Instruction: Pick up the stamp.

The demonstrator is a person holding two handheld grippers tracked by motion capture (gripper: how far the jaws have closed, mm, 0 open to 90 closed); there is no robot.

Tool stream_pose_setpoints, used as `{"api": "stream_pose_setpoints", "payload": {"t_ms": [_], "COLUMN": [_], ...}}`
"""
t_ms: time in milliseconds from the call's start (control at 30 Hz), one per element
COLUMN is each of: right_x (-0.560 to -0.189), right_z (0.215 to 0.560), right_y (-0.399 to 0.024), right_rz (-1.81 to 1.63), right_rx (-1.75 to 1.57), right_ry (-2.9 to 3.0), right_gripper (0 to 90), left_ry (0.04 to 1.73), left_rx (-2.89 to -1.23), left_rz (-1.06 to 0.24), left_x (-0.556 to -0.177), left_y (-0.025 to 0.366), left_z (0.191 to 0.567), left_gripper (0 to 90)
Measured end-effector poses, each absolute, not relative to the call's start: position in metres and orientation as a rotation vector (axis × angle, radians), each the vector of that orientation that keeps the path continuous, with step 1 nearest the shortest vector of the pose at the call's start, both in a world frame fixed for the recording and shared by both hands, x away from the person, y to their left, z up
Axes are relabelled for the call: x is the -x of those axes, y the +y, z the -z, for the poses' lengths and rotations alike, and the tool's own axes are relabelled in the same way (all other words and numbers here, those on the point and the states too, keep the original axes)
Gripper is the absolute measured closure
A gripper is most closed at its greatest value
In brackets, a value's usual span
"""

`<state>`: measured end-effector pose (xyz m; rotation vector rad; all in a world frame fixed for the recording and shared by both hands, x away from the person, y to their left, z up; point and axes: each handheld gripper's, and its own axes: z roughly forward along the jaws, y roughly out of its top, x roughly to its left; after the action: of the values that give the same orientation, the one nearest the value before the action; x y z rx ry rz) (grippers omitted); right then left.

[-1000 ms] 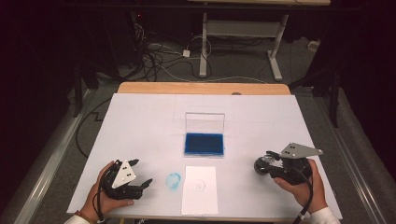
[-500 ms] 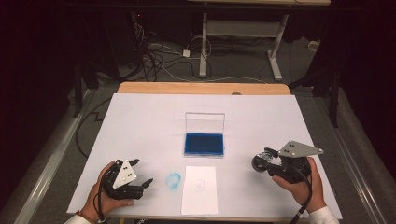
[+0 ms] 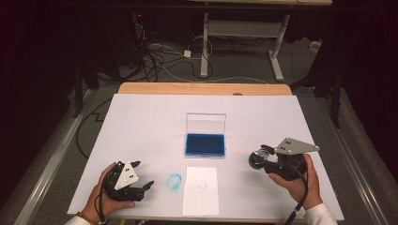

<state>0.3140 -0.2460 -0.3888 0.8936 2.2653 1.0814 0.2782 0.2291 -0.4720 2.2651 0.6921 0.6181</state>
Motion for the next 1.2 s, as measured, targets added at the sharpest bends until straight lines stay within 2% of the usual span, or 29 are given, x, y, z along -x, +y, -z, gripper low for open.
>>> {"api": "stream_pose_setpoints", "payload": {"t_ms": [1200], "right_x": [-0.342], "right_z": [0.381], "right_y": [-0.195], "right_rz": [-1.135], "right_rx": [-0.796], "right_ry": [2.296], "right_gripper": [57.0], "left_ry": [0.702], "left_rx": [-2.253], "left_rz": [-0.592], "left_x": [-0.281], "left_y": [0.232], "left_z": [0.475], "left_gripper": [18.5]}}
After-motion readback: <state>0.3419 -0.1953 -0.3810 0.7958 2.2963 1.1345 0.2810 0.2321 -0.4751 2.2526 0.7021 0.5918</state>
